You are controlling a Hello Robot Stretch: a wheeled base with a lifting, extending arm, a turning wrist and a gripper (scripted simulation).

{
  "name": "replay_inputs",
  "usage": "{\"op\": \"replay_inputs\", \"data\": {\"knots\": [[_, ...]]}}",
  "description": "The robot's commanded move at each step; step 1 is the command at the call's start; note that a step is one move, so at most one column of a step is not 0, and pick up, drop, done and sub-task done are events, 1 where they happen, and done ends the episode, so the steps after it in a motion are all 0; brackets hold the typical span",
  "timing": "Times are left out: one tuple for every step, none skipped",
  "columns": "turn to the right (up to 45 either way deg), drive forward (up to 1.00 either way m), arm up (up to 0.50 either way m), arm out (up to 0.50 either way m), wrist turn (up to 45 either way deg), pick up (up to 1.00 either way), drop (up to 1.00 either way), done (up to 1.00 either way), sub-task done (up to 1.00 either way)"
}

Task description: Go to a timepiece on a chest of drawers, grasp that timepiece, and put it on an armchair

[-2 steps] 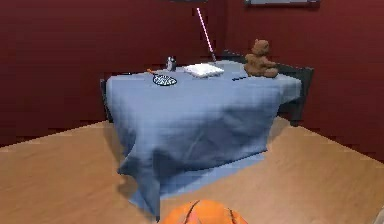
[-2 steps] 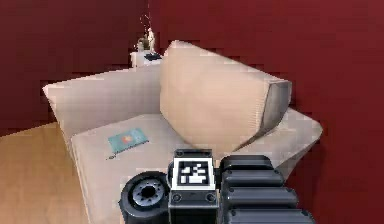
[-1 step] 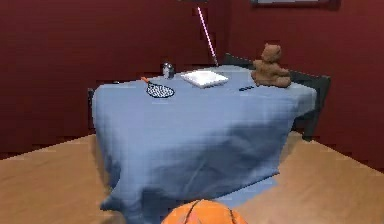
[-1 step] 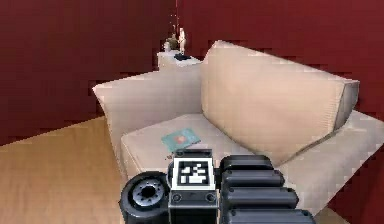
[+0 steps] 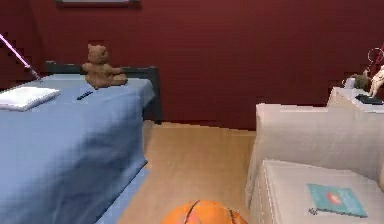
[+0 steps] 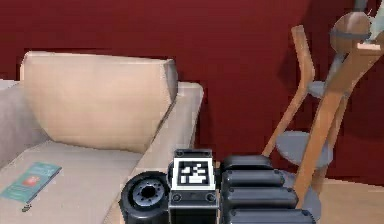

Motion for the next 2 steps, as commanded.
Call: {"op": "replay_inputs", "data": {"knots": [[9.0, 0.0, 0.0, 0.0, 0.0, 0.0, 0.0, 0.0, 0.0], [0.0, 1.0, 0.0, 0.0, 0.0, 0.0, 0.0, 0.0, 0.0]]}}
